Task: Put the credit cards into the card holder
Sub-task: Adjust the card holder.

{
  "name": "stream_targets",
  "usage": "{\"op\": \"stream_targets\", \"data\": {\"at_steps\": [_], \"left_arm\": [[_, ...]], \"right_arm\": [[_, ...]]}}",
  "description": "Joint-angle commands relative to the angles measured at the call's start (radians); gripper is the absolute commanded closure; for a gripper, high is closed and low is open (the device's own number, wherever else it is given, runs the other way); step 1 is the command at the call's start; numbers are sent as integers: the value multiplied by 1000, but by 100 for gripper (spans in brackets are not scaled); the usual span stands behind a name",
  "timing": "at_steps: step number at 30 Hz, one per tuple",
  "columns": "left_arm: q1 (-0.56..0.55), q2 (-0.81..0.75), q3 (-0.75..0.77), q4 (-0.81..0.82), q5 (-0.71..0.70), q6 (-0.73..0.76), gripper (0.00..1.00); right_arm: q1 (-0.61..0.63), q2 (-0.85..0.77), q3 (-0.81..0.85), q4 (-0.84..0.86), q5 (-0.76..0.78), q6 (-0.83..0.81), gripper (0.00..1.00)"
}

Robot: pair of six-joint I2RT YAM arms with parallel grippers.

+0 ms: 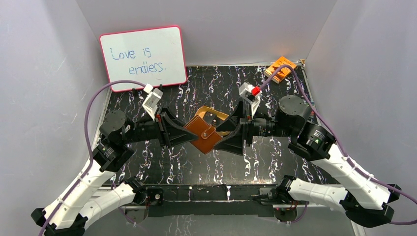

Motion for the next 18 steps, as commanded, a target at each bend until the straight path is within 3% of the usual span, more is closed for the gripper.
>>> {"op": "stream_targets", "data": {"at_steps": [1,18], "left_arm": [[-4,-19,35,71,27,-2,100],[-4,-21,33,108,21,-25,100]], "right_arm": [[0,-41,2,60,62,6,13],[0,-3,-36,168,-2,96,21]]}}
